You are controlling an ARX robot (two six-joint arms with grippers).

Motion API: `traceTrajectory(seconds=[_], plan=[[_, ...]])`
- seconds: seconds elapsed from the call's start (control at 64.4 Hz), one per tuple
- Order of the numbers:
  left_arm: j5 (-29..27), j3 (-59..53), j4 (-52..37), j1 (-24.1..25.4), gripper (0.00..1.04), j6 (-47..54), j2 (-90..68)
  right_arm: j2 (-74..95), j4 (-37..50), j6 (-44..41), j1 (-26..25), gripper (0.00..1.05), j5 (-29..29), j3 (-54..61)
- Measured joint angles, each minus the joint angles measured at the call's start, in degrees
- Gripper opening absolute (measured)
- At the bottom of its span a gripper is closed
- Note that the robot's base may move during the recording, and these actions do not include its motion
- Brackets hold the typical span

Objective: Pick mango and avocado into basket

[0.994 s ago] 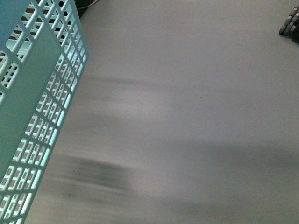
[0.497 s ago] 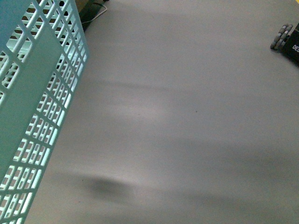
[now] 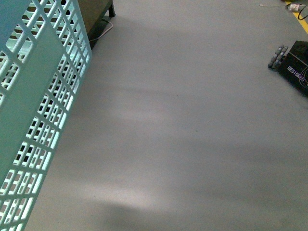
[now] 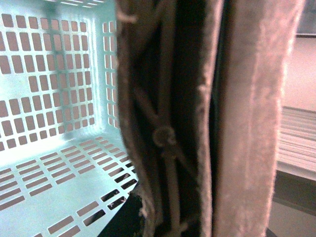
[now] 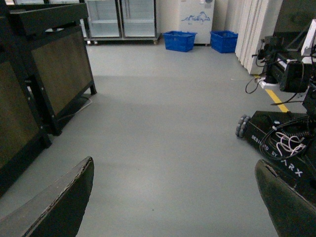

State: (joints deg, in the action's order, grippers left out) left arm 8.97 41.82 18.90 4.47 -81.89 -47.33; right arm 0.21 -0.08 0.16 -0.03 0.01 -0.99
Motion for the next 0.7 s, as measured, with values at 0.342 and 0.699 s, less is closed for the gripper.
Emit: traceTrajectory(seconds=[0.342, 0.699], plan=[[0.0, 0.2, 0.0, 0.0, 0.15, 0.0, 0.0, 0.0, 0.0, 0.0, 0.0, 0.96, 0.0, 0.0], [0.0, 0.2, 0.0, 0.0, 0.15, 0.0, 0.0, 0.0, 0.0, 0.0, 0.0, 0.96, 0.0, 0.0]])
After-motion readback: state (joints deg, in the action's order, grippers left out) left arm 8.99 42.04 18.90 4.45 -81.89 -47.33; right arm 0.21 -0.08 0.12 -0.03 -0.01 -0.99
